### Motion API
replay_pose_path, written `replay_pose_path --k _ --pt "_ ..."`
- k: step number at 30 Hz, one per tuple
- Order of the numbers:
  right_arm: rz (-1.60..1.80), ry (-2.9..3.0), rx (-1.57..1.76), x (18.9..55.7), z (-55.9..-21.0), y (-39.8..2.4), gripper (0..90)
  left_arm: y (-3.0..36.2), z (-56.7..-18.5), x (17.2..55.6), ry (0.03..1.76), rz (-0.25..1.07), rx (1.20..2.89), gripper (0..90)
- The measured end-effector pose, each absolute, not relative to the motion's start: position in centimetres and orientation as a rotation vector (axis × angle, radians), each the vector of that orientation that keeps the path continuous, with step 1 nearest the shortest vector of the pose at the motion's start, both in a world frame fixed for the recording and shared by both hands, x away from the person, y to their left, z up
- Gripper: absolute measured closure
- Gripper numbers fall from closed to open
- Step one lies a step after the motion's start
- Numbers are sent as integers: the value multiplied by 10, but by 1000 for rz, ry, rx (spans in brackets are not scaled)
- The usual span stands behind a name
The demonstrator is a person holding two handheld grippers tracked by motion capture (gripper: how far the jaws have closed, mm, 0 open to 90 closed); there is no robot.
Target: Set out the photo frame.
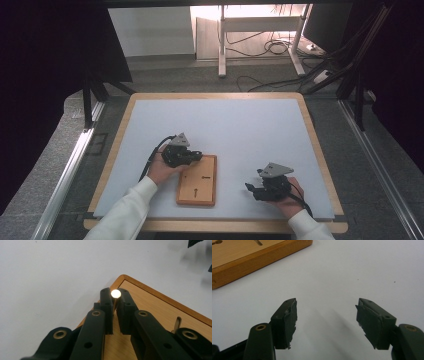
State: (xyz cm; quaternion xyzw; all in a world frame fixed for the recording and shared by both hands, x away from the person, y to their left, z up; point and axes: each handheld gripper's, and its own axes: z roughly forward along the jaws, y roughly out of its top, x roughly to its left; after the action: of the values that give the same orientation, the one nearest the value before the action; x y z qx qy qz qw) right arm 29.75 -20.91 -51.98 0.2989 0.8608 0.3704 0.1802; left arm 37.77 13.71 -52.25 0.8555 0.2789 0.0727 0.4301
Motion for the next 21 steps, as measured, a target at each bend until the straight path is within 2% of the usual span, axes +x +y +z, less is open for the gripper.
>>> replay_pose_path --k 10,21 --pt "1057 2422 824 296 -519 -208 335 140 -521 385 699 109 2142 837" --pt "1078 2434 674 283 -514 -190 328 143 -521 394 707 26 2138 831"
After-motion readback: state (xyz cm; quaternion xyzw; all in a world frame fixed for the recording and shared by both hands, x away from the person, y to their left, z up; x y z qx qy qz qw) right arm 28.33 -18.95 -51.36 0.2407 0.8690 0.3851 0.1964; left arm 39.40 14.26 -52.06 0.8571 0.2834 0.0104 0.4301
